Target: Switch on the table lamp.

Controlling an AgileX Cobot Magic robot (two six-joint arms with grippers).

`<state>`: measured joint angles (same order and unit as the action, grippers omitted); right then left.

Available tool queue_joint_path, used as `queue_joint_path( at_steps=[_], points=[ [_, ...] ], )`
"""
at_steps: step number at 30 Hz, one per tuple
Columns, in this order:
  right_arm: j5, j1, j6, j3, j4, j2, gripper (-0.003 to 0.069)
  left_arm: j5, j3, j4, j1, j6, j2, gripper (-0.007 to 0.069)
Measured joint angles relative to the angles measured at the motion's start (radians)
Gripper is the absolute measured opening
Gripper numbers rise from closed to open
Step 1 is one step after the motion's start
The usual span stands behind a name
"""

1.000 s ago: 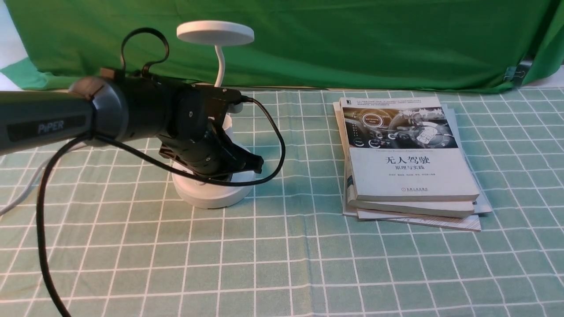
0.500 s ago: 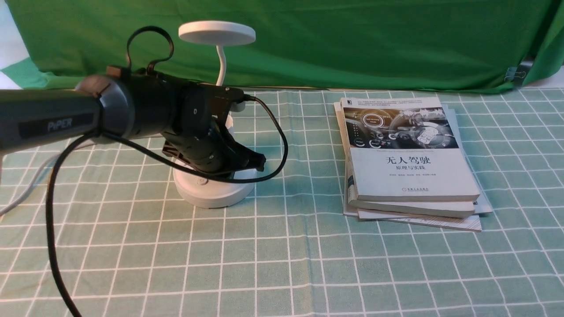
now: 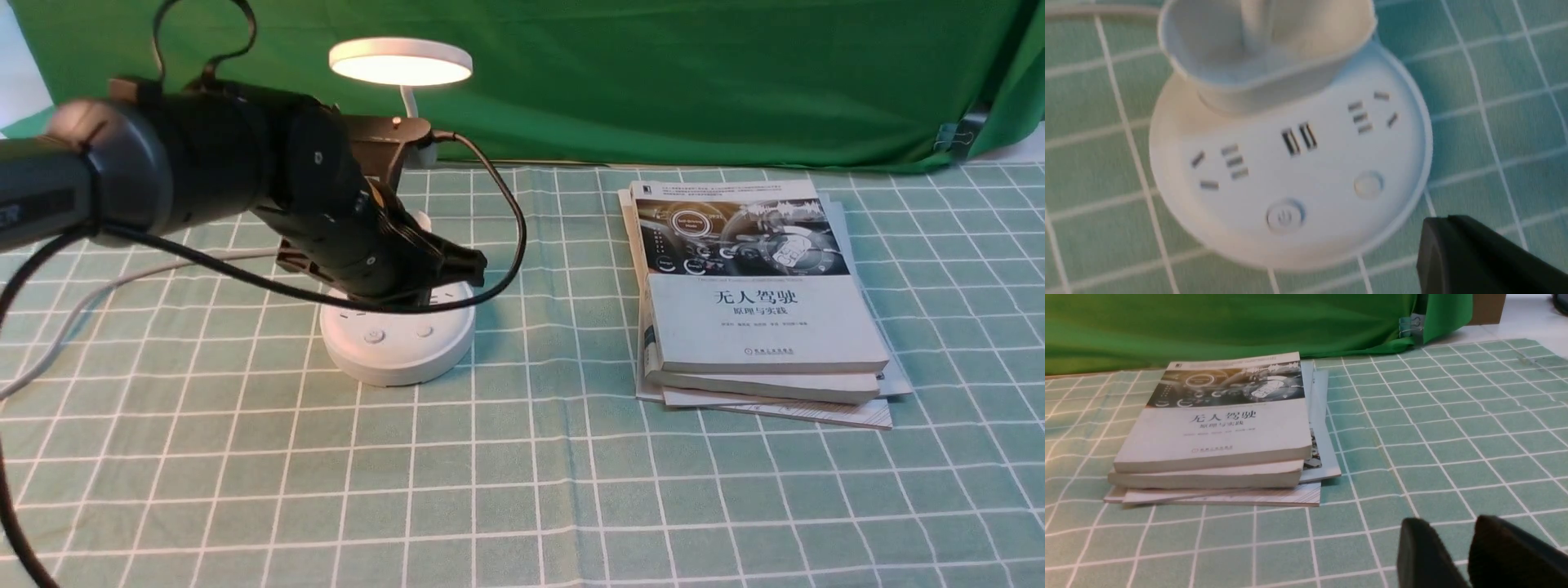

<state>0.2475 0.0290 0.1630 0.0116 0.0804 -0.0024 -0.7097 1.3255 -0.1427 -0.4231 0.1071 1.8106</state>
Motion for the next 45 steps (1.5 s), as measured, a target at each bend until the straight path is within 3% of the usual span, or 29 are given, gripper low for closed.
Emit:
queue_joint_path(
  at_steps=[2, 6, 12, 15, 28, 37, 41, 45],
  points=[
    [0.000, 0.000, 0.000, 0.000, 0.000, 0.000, 0.0241, -0.109, -0.017, -0.062, 0.000, -0.031, -0.024, 0.0002],
    [0.000, 0.000, 0.000, 0.000, 0.000, 0.000, 0.0241, -0.185, -0.095, -0.221, -0.003, -0.156, -0.128, 0.0002],
    [0.000, 0.000, 0.000, 0.000, 0.000, 0.000, 0.0241, -0.172, -0.195, -0.474, -0.021, -0.421, -0.435, 0.0002],
    [0.000, 0.000, 0.000, 0.000, 0.000, 0.000, 0.0241, -0.137, -0.202, -0.525, -0.021, -0.477, -0.558, 0.0002],
    [-0.001, 0.000, 0.000, 0.000, 0.000, 0.000, 0.0241, 0.022, -0.202, -0.515, -0.021, -0.503, -0.891, 0.0002],
    [0.000, 0.000, 0.000, 0.000, 0.000, 0.000, 0.0241, 0.051, -0.287, -0.321, -0.014, -0.506, -1.076, 0.0002],
    [0.000, 0.000, 0.000, 0.000, 0.000, 0.000, 0.0241, 0.095, -0.388, -0.280, 0.049, -0.507, -1.227, 0.0002],
    [0.000, 0.000, 0.000, 0.000, 0.000, 0.000, 0.0239, 0.275, -0.591, -0.271, 0.177, -0.525, -1.394, 0.0002]
  ],
)
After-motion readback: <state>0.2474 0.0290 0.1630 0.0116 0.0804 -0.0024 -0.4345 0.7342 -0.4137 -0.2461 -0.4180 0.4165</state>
